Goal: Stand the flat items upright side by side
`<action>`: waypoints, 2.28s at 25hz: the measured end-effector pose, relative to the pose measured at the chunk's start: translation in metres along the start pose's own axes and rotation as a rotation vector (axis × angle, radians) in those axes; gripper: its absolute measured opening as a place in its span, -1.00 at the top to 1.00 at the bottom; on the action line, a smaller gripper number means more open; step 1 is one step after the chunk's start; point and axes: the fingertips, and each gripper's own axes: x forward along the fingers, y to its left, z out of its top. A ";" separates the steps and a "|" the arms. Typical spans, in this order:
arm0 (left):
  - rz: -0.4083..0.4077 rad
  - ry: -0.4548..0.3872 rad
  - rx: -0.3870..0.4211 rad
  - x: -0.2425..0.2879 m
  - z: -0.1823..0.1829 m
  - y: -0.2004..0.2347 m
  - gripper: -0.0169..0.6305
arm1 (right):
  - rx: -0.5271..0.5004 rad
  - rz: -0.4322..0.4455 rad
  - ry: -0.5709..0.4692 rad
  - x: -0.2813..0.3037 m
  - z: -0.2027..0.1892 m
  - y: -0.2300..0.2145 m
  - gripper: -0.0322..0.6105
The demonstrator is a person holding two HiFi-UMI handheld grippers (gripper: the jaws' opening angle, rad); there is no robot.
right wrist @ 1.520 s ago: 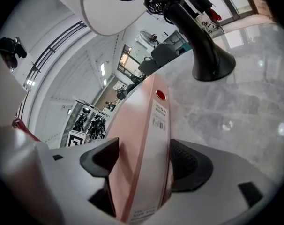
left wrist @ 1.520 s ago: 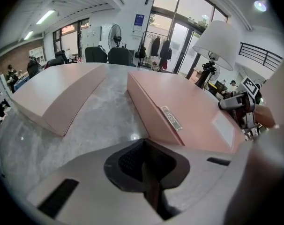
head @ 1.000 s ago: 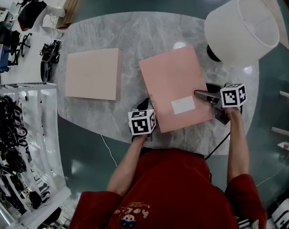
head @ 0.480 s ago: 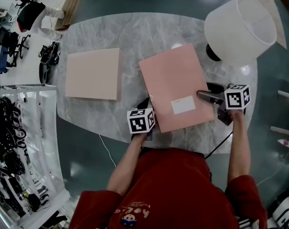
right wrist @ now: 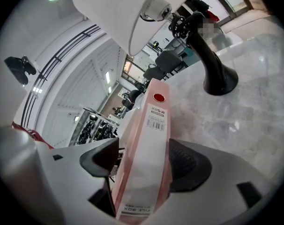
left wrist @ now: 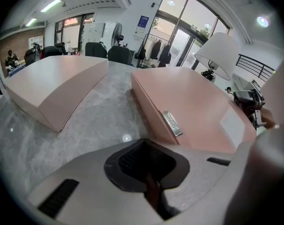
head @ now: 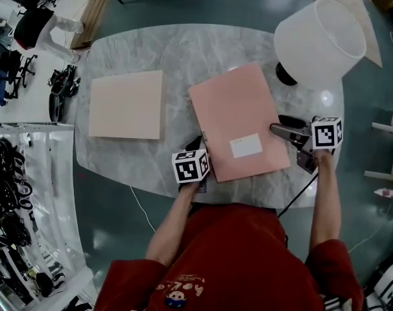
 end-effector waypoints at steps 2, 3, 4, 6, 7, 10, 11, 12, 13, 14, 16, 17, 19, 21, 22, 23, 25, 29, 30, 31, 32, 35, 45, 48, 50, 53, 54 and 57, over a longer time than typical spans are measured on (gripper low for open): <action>-0.005 -0.002 0.000 0.000 0.000 0.000 0.94 | 0.009 0.004 -0.018 -0.002 0.002 0.005 -0.10; -0.007 -0.004 -0.001 -0.001 -0.001 0.000 0.94 | 0.012 0.005 -0.026 -0.003 0.003 0.007 -0.10; -0.009 -0.006 -0.003 -0.001 -0.001 0.000 0.94 | 0.014 0.008 -0.035 -0.004 0.004 0.008 -0.10; -0.012 -0.010 -0.005 -0.001 -0.001 0.000 0.94 | 0.016 0.019 -0.055 -0.007 0.007 0.013 -0.10; -0.014 -0.012 -0.005 -0.001 -0.001 0.000 0.94 | 0.017 0.028 -0.066 -0.010 0.009 0.017 -0.10; -0.019 -0.017 0.001 -0.003 -0.001 -0.003 0.94 | 0.013 0.061 -0.094 -0.016 0.016 0.032 -0.10; -0.021 -0.019 0.001 -0.003 -0.001 -0.003 0.94 | 0.014 0.076 -0.100 -0.015 0.018 0.038 -0.10; -0.022 -0.022 -0.001 -0.003 -0.001 -0.002 0.94 | 0.020 0.090 -0.107 -0.015 0.019 0.043 -0.10; -0.024 -0.024 -0.003 -0.003 -0.001 -0.001 0.94 | 0.027 0.097 -0.112 -0.014 0.020 0.045 -0.10; -0.026 -0.025 -0.005 -0.003 -0.002 -0.001 0.94 | 0.030 0.095 -0.116 -0.014 0.020 0.046 -0.10; -0.031 -0.028 -0.008 -0.003 -0.002 0.000 0.94 | 0.038 0.096 -0.129 -0.013 0.021 0.048 -0.10; -0.034 -0.030 -0.008 -0.003 -0.002 0.000 0.94 | 0.048 0.105 -0.136 -0.012 0.022 0.051 -0.09; -0.038 -0.034 -0.008 -0.004 -0.001 -0.002 0.94 | 0.068 0.112 -0.137 -0.012 0.022 0.055 -0.09; -0.040 -0.036 -0.011 -0.005 -0.001 -0.002 0.94 | 0.079 0.116 -0.128 -0.013 0.022 0.059 -0.09; -0.041 -0.038 -0.012 -0.005 -0.001 -0.002 0.94 | 0.080 0.119 -0.122 -0.012 0.022 0.061 -0.09; -0.042 -0.039 -0.013 -0.005 -0.001 -0.002 0.94 | 0.079 0.119 -0.110 -0.011 0.022 0.063 -0.09; -0.045 -0.041 -0.011 -0.004 -0.002 -0.001 0.94 | 0.067 0.103 -0.056 -0.005 0.015 0.063 -0.09; -0.050 -0.040 -0.011 -0.003 -0.001 0.001 0.94 | 0.023 0.065 0.039 0.006 0.004 0.061 -0.10; -0.054 -0.039 -0.012 -0.003 -0.001 0.001 0.94 | 0.031 0.067 0.039 0.007 0.003 0.064 -0.10; -0.056 -0.038 -0.012 -0.004 -0.002 0.001 0.94 | 0.039 0.066 0.042 0.008 0.002 0.067 -0.10; -0.058 -0.038 -0.012 -0.004 -0.003 0.002 0.94 | 0.036 0.056 0.053 0.008 0.001 0.068 -0.10; -0.058 -0.038 -0.011 -0.005 -0.004 0.002 0.94 | 0.008 -0.018 0.116 0.009 -0.005 0.064 -0.10; -0.067 -0.032 -0.038 -0.005 -0.003 0.004 0.94 | 0.054 -0.162 0.240 0.011 -0.013 0.057 -0.06; -0.074 -0.029 -0.049 -0.006 -0.003 0.007 0.94 | 0.055 -0.161 0.248 0.013 -0.016 0.060 -0.04; -0.080 -0.026 -0.051 -0.006 -0.004 0.008 0.94 | 0.066 -0.180 0.233 0.012 -0.019 0.059 -0.03; -0.093 -0.026 -0.067 -0.007 -0.003 0.012 0.94 | 0.078 -0.196 0.205 0.012 -0.022 0.060 -0.02; -0.097 -0.029 -0.075 -0.007 -0.002 0.012 0.94 | 0.077 -0.191 0.195 0.013 -0.023 0.063 -0.01; -0.112 -0.032 -0.089 -0.009 -0.002 0.011 0.94 | 0.069 -0.182 0.156 0.011 -0.023 0.070 0.00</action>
